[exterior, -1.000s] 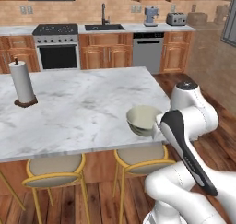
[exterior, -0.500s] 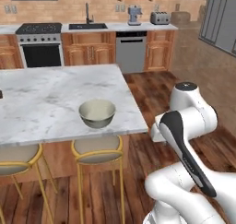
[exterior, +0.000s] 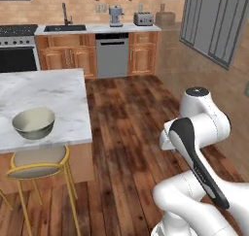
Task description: Pick up the bowls from the cabinet and place each bowl in front of a stool on the dining counter.
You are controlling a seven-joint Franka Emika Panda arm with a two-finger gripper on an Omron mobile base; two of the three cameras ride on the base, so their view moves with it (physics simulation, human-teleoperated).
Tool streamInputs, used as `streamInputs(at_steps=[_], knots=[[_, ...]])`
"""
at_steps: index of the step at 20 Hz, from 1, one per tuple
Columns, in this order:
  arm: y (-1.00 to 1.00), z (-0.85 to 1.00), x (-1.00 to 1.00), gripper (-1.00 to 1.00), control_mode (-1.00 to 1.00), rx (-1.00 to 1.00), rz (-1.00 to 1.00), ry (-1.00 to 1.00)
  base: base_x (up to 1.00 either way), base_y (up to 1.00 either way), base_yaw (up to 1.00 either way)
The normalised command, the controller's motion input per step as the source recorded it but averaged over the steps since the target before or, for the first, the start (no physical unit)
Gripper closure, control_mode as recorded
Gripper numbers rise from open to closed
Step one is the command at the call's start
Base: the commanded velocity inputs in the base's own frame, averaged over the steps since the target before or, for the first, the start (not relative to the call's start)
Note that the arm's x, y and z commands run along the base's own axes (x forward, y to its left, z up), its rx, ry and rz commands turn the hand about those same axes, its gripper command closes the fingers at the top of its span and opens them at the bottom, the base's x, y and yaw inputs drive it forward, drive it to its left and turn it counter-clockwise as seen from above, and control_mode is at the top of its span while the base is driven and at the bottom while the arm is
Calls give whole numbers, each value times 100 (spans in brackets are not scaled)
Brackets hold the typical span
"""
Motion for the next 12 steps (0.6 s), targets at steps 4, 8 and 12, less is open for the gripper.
streamInputs(at_steps=[4,8,12], knots=[[0,0,0,-100,100,0,0,0,0,-100,-8],[0,0,0,-100,100,0,0,0,23,-55,-2],[0,0,0,-100,100,0,0,0,70,-34,0]])
